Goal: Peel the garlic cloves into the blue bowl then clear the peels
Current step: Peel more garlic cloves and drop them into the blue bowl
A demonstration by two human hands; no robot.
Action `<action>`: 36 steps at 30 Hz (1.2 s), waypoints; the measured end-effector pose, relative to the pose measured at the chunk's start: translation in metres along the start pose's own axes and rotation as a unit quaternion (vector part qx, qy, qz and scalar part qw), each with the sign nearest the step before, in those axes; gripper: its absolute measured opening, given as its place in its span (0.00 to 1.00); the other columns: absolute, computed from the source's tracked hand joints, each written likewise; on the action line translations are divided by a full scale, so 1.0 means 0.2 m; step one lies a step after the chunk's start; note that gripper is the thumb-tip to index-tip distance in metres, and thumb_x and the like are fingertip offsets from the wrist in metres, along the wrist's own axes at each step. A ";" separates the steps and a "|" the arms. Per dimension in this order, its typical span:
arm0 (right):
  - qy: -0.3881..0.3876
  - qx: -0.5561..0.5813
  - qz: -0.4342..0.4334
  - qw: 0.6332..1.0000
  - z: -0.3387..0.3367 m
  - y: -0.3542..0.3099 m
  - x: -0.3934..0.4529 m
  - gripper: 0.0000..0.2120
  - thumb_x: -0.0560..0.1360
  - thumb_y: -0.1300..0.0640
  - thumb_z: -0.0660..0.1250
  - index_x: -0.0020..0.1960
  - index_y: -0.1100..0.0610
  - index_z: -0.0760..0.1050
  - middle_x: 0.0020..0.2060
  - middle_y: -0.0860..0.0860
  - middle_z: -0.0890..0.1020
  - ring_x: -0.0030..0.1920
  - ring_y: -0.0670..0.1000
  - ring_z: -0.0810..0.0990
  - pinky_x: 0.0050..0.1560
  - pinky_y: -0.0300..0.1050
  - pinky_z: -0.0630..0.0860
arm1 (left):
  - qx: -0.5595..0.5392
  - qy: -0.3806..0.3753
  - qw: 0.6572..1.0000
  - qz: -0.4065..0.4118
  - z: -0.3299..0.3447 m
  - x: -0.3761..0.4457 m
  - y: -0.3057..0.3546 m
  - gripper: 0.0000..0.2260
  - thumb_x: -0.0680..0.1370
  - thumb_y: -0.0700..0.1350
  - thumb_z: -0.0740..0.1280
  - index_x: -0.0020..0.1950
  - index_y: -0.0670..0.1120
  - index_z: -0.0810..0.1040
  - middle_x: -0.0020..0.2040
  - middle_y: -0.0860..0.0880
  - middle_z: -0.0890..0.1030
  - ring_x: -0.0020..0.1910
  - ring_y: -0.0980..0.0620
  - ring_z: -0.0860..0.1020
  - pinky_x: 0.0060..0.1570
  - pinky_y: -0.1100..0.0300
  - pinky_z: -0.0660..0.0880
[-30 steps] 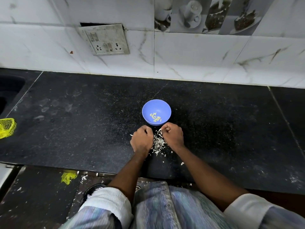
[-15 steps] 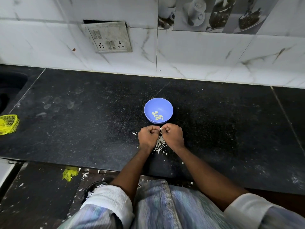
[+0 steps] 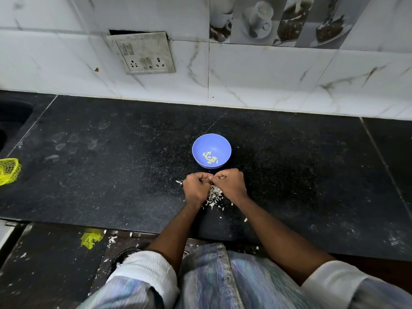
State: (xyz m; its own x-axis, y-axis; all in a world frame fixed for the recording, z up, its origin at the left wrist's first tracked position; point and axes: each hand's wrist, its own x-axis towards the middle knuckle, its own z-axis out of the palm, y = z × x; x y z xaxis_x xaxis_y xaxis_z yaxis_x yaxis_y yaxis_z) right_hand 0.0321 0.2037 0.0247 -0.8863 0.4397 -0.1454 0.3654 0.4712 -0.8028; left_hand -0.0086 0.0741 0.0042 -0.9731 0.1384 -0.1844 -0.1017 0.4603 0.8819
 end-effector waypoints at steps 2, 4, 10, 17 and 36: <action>-0.004 0.020 0.008 1.000 0.00 -0.01 0.00 0.08 0.69 0.51 0.79 0.38 0.56 0.86 0.29 0.44 0.84 0.31 0.41 0.81 0.38 0.46 0.81 | -0.006 0.001 1.000 0.000 0.00 0.00 0.01 0.08 0.76 0.37 0.74 0.43 0.49 0.89 0.35 0.55 0.86 0.35 0.60 0.83 0.39 0.63 0.80; -0.008 0.043 0.013 0.999 0.00 -0.01 0.00 0.09 0.69 0.51 0.79 0.36 0.56 0.85 0.27 0.46 0.83 0.28 0.42 0.77 0.36 0.46 0.79 | -0.017 0.005 1.000 -0.002 0.00 0.00 0.01 0.08 0.76 0.37 0.74 0.43 0.49 0.89 0.36 0.56 0.86 0.34 0.63 0.82 0.38 0.65 0.79; -0.018 0.098 0.028 0.995 0.00 0.01 0.00 0.11 0.68 0.52 0.78 0.31 0.56 0.83 0.24 0.54 0.81 0.27 0.46 0.74 0.34 0.48 0.75 | -0.038 -0.003 0.999 -0.015 0.01 0.01 -0.03 0.09 0.77 0.36 0.74 0.42 0.49 0.89 0.37 0.54 0.87 0.35 0.60 0.83 0.43 0.60 0.82; -0.031 0.174 0.067 0.982 -0.03 -0.01 -0.01 0.10 0.69 0.57 0.80 0.32 0.61 0.84 0.29 0.59 0.83 0.29 0.50 0.78 0.36 0.46 0.78 | -0.056 -0.005 0.998 -0.025 0.03 0.03 -0.03 0.08 0.77 0.38 0.74 0.43 0.49 0.89 0.37 0.53 0.87 0.37 0.56 0.85 0.46 0.56 0.84; -0.035 0.265 0.157 0.951 -0.04 -0.05 0.00 0.05 0.70 0.66 0.72 0.36 0.64 0.84 0.30 0.61 0.83 0.30 0.51 0.77 0.31 0.41 0.75 | -0.174 -0.028 0.979 -0.097 0.06 0.04 -0.04 0.07 0.80 0.36 0.72 0.44 0.42 0.88 0.38 0.41 0.87 0.34 0.52 0.80 0.42 0.53 0.80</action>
State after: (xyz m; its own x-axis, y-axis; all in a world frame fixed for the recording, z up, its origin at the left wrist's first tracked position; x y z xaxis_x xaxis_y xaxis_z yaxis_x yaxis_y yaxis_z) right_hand 0.0317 0.2050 0.0372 -0.7813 0.4336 -0.4490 0.4368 -0.1340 -0.8895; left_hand -0.0123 0.0813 -0.0100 -0.9165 0.1311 -0.3780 -0.3574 0.1564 0.9208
